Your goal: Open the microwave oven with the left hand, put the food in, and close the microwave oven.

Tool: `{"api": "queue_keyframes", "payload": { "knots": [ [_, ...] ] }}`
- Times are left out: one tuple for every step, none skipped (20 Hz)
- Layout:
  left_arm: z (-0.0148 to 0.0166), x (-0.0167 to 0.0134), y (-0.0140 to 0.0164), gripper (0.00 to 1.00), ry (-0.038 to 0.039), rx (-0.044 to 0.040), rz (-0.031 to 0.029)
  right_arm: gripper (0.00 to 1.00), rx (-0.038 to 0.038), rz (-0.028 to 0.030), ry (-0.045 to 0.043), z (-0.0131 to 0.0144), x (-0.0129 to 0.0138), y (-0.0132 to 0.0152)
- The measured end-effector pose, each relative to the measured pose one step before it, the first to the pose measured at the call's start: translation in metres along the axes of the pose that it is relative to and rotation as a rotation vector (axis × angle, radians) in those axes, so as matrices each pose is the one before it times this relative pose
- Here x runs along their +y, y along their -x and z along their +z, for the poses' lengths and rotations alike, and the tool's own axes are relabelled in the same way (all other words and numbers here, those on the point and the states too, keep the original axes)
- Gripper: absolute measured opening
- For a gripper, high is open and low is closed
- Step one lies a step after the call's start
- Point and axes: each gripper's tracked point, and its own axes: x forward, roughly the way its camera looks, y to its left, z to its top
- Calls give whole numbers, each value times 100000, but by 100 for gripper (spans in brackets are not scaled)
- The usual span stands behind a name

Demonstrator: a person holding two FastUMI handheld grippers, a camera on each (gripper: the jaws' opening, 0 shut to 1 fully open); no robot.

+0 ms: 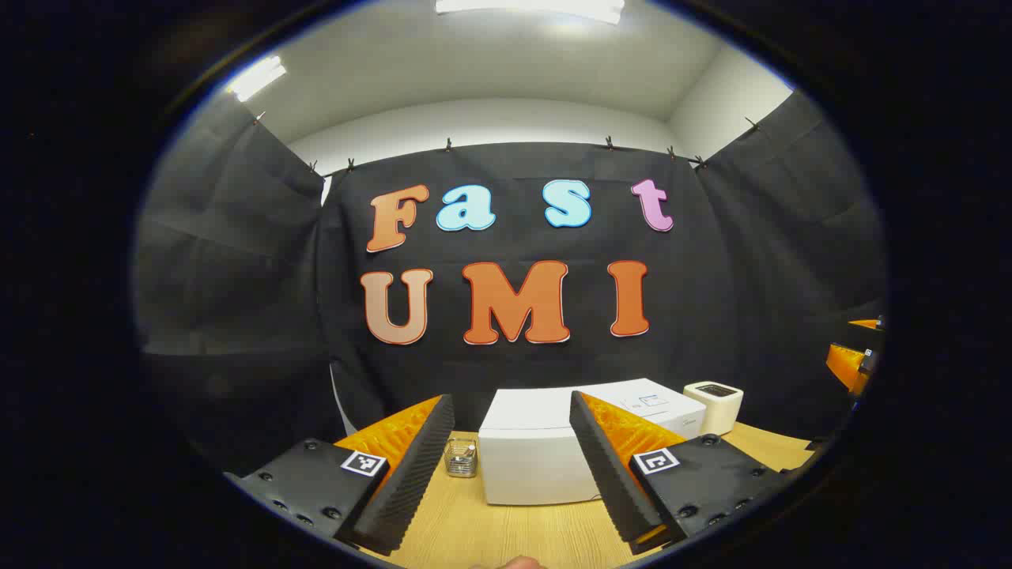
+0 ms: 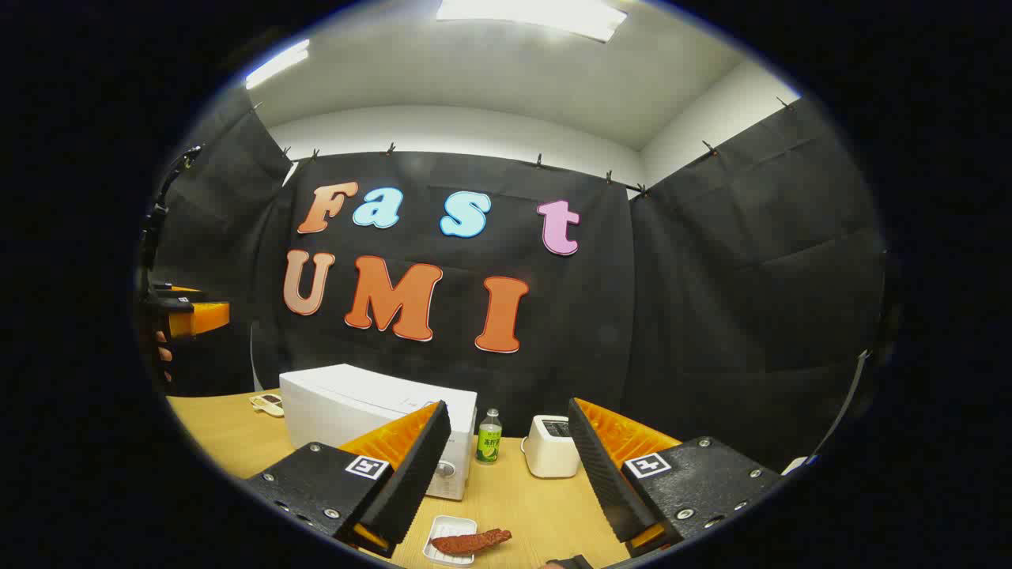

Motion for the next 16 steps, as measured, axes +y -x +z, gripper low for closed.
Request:
{"api": "queue_keyframes", "payload": {
  "knots": [
    [-27, 27, -41, 95, 590, 508, 73, 93, 495, 120, -740, -79, 72, -170],
    [23, 36, -52, 95, 874, 400, -191, 93, 476, 219, -624, -173, 24, -113],
    [-87, -27, -48, 94, 887, 824, -152, 93, 592, 121, -573, -103, 144, -185],
    [24, 100, -5, 94, 871, 411, -41, 93, 786, 256, -637, -155, -9, -43],
    [7, 119, 51, 94, 661, 373, 174, 93, 749, 397, -634, -213, 102, -81],
    [17, 151, -9, 94, 275, 181, 303, 93, 682, 209, -667, -266, -17, -97],
    [145, 13, 21, 97, -196, -243, 116, 93, 175, 464, -595, -29, 100, -59],
    [92, -97, 81, 97, -552, -63, 6, 93, 24, -10, -542, 41, -57, -41],
    [-13, -160, 154, 98, -740, -80, -181, 93, -221, -573, -382, 18, -224, -82],
    [135, -135, 90, 94, -594, -268, -294, 93, -20, -782, -75, 61, -167, -59],
    [90, -155, 37, 97, -184, -515, -439, 93, 108, -436, -87, -245, 54, -102],
    [178, -205, -8, 97, 20, -495, -568, 93, -184, 43, -245, 1, 33, -29],
    [69, -259, 5, 97, -32, -606, -763, 93, -99, 167, -362, 45, -55, 38],
    [77, -340, 25, 94, -212, -337, -724, 93, -49, 47, -585, -49, -65, 15],
    [-70, -172, 103, 94, -385, -310, -391, 93, -378, -67, -747, 40, -47, -19],
    [57, -14, 21, 98, -411, -436, 210, 93, -60, 377, -352, 24, 68, -16]
  ]
}}
